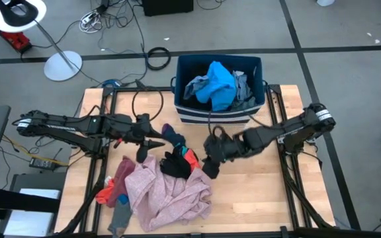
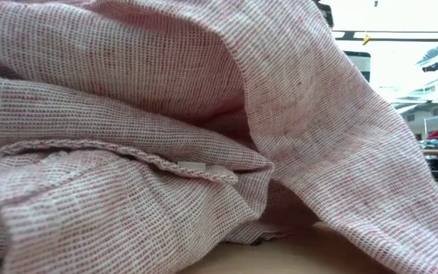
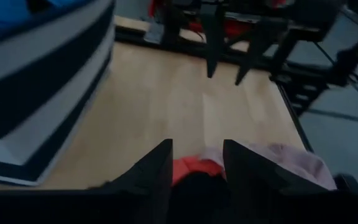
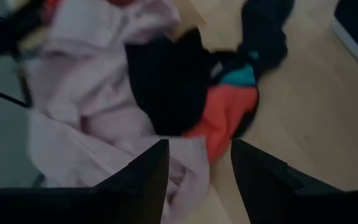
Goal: Sort clothes
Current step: Put the black boxer into the blue bin, then put the pink polo shirt into the blue bin
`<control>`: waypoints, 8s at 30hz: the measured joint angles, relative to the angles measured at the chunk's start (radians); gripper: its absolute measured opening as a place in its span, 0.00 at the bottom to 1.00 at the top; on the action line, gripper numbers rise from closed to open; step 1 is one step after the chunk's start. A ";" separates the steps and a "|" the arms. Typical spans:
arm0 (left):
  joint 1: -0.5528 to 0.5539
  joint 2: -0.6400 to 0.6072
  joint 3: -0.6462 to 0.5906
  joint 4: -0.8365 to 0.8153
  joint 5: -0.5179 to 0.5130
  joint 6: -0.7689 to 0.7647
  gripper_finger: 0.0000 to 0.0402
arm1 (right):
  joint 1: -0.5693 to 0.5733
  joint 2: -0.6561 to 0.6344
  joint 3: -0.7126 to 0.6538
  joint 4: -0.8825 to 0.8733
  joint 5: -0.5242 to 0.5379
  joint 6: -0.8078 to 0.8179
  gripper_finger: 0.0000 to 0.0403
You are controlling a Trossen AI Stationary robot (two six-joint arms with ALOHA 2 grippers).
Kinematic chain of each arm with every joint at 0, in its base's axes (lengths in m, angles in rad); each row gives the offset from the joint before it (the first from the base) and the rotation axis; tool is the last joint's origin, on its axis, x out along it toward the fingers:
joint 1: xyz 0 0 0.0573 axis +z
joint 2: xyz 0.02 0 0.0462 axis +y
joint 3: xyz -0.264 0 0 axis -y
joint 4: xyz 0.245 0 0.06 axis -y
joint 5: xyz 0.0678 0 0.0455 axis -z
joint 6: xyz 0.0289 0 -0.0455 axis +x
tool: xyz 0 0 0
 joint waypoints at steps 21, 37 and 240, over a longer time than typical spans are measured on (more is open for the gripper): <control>-0.174 0.292 0.013 -0.137 0.129 -0.245 0.37 | 0.213 -0.002 -0.175 -0.072 0.188 0.327 0.41; -0.223 0.495 0.083 -0.179 -0.077 -0.287 0.37 | 0.322 -0.018 -0.175 -0.303 0.287 0.445 0.39; -0.175 0.736 1.198 -1.185 -0.274 -0.426 0.35 | 0.120 -0.444 -1.008 0.854 0.118 0.268 0.22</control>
